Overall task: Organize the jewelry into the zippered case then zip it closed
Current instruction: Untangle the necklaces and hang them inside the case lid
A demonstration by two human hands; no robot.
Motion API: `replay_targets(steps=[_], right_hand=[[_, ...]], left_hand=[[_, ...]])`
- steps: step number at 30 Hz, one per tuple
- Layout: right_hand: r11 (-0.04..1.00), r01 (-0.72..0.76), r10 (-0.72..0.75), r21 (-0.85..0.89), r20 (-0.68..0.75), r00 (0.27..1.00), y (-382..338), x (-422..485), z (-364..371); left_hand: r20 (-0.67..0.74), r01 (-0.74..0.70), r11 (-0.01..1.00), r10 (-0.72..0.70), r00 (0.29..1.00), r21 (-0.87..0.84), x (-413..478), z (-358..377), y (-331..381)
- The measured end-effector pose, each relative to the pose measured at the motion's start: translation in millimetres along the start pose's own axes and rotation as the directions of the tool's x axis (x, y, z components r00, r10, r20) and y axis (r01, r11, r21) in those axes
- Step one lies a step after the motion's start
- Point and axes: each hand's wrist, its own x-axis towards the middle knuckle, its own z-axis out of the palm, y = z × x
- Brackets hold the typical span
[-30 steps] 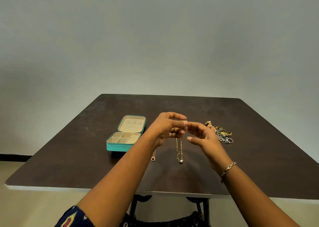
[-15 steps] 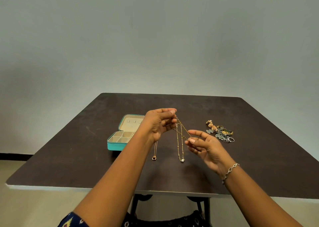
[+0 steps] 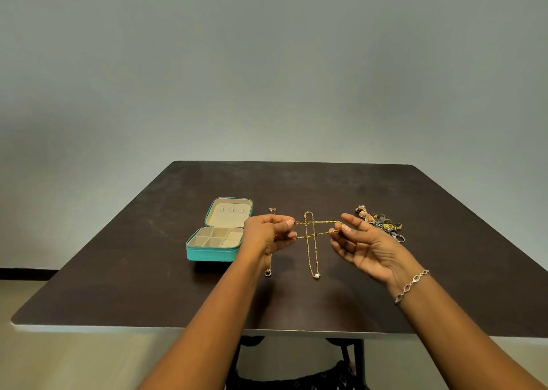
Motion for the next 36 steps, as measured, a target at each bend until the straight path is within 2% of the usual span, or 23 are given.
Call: replay_targets(steps=[6,12,14,17,20,23,25,28,31,36], right_hand=[[0.995,0.077,-0.078,-0.058,-0.031,0.996,2.8,-0.7,18.5],[0.911,0.186,-0.207,-0.369,-0.017,0.978,-12.1,7.3,52.4],[0.874,0.195,-0.217,-0.445,0.002,0.976,-18.8,12.6,60.1],[0.827,0.191,-0.215,-0.528,0.016,0.977,-27.3,22.3,67.5],[0.763,0.178,-0.212,-0.622,0.02,0.977,-34.3,30.6,70.5],[0.668,0.165,-0.217,-0.726,0.022,0.976,-40.0,36.8,71.8],[0.622,0.161,-0.218,-0.766,0.028,0.976,-42.9,40.3,74.0],[0.567,0.169,-0.222,-0.806,0.048,0.974,-44.5,45.1,81.7],[0.516,0.184,-0.226,-0.836,0.074,0.971,-43.6,51.1,93.7],[0.452,0.206,-0.239,-0.868,0.105,0.965,-42.2,59.2,106.3]], left_hand=[[-0.039,0.016,0.999,-0.018,0.999,-0.051,0.9,-5.4,-4.1],[-0.04,-0.021,1.0,0.021,0.999,0.006,3.8,-17.7,-4.1],[-0.035,-0.073,0.986,0.079,0.996,0.149,7.0,-24.1,-2.7],[0.014,-0.269,0.826,0.302,0.953,0.496,13.9,-37.5,7.1],[0.041,-0.367,0.695,0.437,0.898,0.618,20.5,-57.2,25.9],[-0.098,-0.263,0.597,0.503,0.858,0.758,38.8,-90.4,36.3],[-0.216,-0.132,0.594,0.478,0.852,0.794,55.7,-112.9,33.5],[-0.311,0.018,0.617,0.372,0.875,0.787,76.6,-133.3,24.8],[-0.312,0.108,0.625,0.226,0.923,0.773,93.2,-142.0,17.3],[-0.285,0.204,0.543,0.068,0.956,0.815,111.0,-137.6,16.7]])
